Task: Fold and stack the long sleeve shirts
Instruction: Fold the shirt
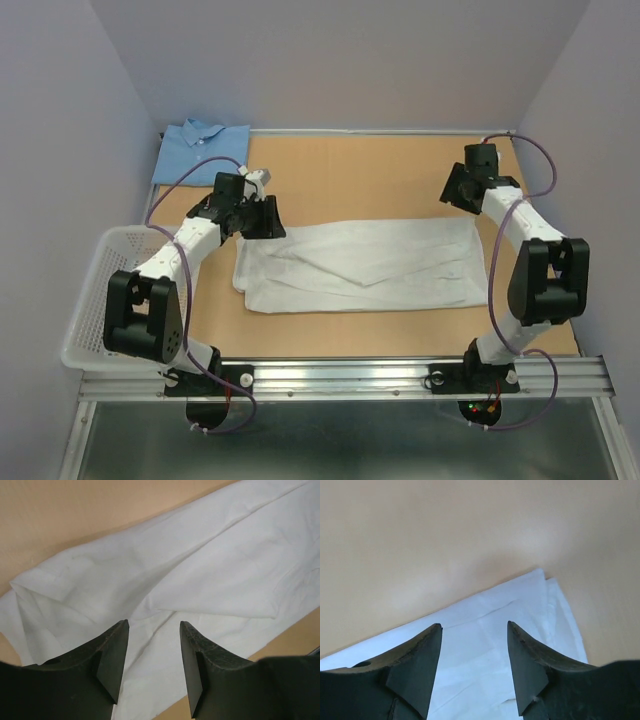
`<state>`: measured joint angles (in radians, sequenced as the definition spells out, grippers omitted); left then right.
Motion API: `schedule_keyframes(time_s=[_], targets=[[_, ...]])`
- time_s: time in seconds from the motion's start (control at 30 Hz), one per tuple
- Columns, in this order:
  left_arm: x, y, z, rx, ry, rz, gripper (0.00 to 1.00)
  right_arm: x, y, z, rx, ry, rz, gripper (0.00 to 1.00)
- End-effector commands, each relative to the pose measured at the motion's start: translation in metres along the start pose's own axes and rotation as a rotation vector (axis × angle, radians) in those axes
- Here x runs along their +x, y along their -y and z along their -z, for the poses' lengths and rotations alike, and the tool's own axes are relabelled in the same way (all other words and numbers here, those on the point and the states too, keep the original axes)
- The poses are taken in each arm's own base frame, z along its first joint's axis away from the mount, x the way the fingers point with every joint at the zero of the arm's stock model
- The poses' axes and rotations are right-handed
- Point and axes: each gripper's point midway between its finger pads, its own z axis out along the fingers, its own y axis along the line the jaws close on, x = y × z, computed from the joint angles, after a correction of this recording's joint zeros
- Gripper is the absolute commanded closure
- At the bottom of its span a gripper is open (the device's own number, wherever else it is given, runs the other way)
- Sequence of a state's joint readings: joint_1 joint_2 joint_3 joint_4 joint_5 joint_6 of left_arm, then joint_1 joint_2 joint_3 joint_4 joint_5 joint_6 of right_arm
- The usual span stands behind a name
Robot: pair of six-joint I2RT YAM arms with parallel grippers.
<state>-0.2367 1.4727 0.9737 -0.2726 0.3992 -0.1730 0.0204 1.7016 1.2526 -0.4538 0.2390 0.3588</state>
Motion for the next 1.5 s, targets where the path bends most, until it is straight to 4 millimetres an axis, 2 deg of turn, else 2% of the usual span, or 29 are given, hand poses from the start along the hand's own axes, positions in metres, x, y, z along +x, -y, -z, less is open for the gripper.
schedule_keyframes(time_s=[0.0,0.07,0.1,0.13,0.23,0.27,0.33,0.43,0.53,0.67,0.77,0.9,1.0,1.13,1.23,1.37,1.47], targets=[[-0.029,0.048,0.027,0.154,0.083,-0.064,0.43,-0.011,-0.075,0.067,-0.439,-0.011,-0.004,0.40],[-0.018,0.047,0.018,0.167,0.040,-0.052,0.43,0.020,-0.105,0.083,-0.590,-0.102,0.035,0.40],[-0.015,0.045,0.015,0.168,0.033,-0.052,0.44,0.038,-0.123,0.098,-0.705,-0.171,0.054,0.40],[-0.010,0.041,0.009,0.160,0.017,-0.049,0.44,0.065,-0.138,0.105,-0.757,-0.238,0.090,0.39],[-0.004,0.028,-0.001,0.117,-0.002,-0.055,0.44,0.109,-0.165,0.128,-0.853,-0.326,0.145,0.40],[-0.001,0.023,-0.006,0.104,-0.022,-0.052,0.44,0.124,-0.165,0.131,-0.857,-0.351,0.149,0.40],[-0.004,0.021,-0.010,0.097,-0.028,-0.066,0.44,0.142,-0.179,0.146,-0.930,-0.385,0.150,0.40],[-0.003,0.019,-0.015,0.106,-0.046,-0.104,0.44,0.170,-0.181,0.158,-0.975,-0.388,0.259,0.39],[0.001,0.010,-0.019,0.077,-0.065,-0.137,0.44,0.189,-0.175,0.160,-0.967,-0.361,0.372,0.39],[0.007,-0.012,-0.025,-0.026,-0.091,-0.155,0.44,0.203,-0.179,0.160,-0.914,-0.279,0.554,0.39],[0.010,-0.015,-0.030,-0.032,-0.108,-0.137,0.44,0.208,-0.190,0.166,-0.884,-0.221,0.673,0.39],[0.011,-0.016,-0.033,-0.037,-0.115,-0.108,0.45,0.197,-0.194,0.157,-0.749,-0.101,0.764,0.42],[0.012,-0.015,-0.034,-0.032,-0.116,-0.097,0.46,0.195,-0.194,0.155,-0.682,-0.045,0.844,0.44],[0.014,-0.013,-0.035,-0.021,-0.121,-0.093,0.46,0.206,-0.197,0.156,-0.642,-0.024,0.945,0.46],[0.018,-0.010,-0.036,0.003,-0.130,-0.092,0.46,0.215,-0.194,0.148,-0.594,-0.027,0.991,0.48],[0.019,-0.008,-0.037,0.020,-0.137,-0.088,0.47,0.226,-0.197,0.150,-0.581,-0.026,1.045,0.56],[0.018,-0.006,-0.038,0.030,-0.139,-0.085,0.47,0.233,-0.195,0.146,-0.565,-0.028,1.096,0.56]])
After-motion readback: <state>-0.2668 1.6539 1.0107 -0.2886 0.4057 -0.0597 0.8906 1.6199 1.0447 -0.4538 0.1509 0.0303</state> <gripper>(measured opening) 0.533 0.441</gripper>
